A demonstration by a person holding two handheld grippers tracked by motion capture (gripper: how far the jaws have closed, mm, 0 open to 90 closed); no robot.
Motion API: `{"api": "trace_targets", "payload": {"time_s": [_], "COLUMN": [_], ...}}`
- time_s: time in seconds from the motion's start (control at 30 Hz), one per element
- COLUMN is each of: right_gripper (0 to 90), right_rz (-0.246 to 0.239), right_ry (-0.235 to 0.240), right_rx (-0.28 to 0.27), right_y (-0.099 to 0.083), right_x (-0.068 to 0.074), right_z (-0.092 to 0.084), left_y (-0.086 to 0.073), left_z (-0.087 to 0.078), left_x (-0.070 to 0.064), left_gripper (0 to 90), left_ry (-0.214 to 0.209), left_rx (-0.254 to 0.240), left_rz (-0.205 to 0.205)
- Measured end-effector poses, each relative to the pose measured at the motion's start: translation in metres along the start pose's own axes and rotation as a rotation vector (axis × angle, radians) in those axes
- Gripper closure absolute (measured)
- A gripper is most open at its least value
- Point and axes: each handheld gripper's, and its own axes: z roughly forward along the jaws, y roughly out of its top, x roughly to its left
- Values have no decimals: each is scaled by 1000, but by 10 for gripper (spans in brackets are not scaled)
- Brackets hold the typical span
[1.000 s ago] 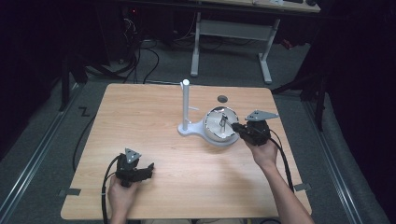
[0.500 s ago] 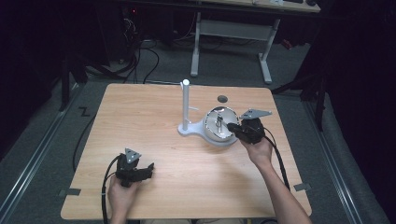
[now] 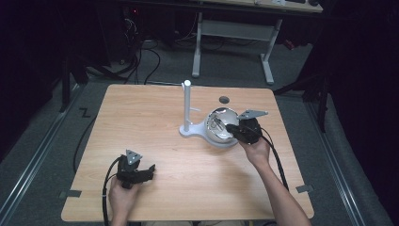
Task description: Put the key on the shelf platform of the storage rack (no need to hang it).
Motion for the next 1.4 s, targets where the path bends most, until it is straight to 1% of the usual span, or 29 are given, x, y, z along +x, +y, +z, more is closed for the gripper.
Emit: {"api": "trace_targets", "payload": {"time_s": [0.2, 0.37, 0.47, 0.53, 0.6, 0.93, 1.03, 1.2, 1.3, 1.4], "right_gripper": [861, 858, 854, 853, 851, 828, 809, 771, 717, 618], "right_rz": [16, 9, 0, 0, 12, 17, 17, 27, 28, 37], "right_ry": [1, -9, -15, -14, -15, -20, -20, -23, -31, -35], "right_rx": [13, 22, 39, 49, 53, 74, 83, 83, 75, 81], "right_y": [0, 5, 7, 7, 6, 4, 3, 1, -1, -1], "right_x": [-2, -1, 0, 0, 0, -2, -3, -3, -3, -5], "right_z": [9, 14, 20, 25, 27, 33, 34, 33, 32, 31], "left_y": [0, 0, 0, 0, 0, 0, 0, 0, 0, 0], "left_z": [0, 0, 0, 0, 0, 0, 0, 0, 0, 0], "left_x": [0, 0, 0, 0, 0, 0, 0, 0, 0, 0], "left_gripper": [191, 191, 191, 191, 191, 191, 191, 191, 191, 190], "left_ry": [0, 1, 0, 0, 0, 1, 0, -1, 0, 2], "left_rx": [1, 1, 0, 0, 0, 0, -1, -2, 0, 1], "left_rz": [1, 2, 0, 1, 1, 0, -1, -3, 0, 2]}}
